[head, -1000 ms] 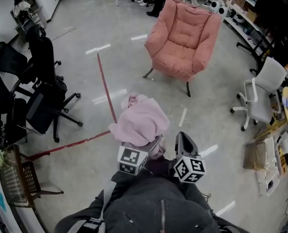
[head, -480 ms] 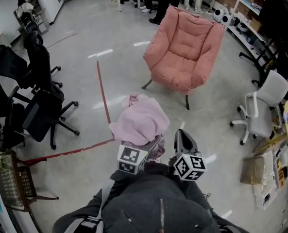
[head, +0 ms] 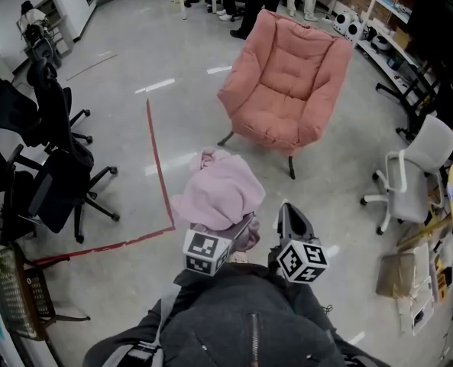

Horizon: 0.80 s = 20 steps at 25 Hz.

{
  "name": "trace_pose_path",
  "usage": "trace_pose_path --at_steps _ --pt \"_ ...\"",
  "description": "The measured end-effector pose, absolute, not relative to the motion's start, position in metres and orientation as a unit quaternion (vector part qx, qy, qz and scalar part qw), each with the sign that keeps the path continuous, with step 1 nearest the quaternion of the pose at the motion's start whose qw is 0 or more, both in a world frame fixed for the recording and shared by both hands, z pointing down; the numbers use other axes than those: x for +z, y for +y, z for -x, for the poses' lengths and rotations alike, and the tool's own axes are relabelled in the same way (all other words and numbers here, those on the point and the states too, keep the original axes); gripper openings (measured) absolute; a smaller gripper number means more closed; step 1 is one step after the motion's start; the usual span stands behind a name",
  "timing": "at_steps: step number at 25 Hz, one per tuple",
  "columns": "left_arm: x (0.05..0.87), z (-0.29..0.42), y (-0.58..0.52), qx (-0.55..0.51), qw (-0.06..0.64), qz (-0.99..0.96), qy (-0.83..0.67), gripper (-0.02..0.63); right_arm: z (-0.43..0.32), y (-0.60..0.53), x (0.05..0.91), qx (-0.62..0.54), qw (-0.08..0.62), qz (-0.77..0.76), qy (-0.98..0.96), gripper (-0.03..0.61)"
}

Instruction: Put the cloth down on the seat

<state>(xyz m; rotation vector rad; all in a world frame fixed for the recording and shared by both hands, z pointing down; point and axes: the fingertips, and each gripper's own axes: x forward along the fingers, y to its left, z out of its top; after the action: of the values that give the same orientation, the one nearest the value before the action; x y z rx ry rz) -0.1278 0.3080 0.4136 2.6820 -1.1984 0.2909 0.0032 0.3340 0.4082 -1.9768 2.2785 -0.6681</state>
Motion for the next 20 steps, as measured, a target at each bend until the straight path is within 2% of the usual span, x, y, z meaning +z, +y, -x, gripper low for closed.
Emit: trace_pose_path --at_steps 20 --pt "0.429 0.123 0.274 0.109 0.115 -0.899 -0.409 0.471 0.002 0.288 0.427 -0.245 0.013 0.617 0.748 0.011"
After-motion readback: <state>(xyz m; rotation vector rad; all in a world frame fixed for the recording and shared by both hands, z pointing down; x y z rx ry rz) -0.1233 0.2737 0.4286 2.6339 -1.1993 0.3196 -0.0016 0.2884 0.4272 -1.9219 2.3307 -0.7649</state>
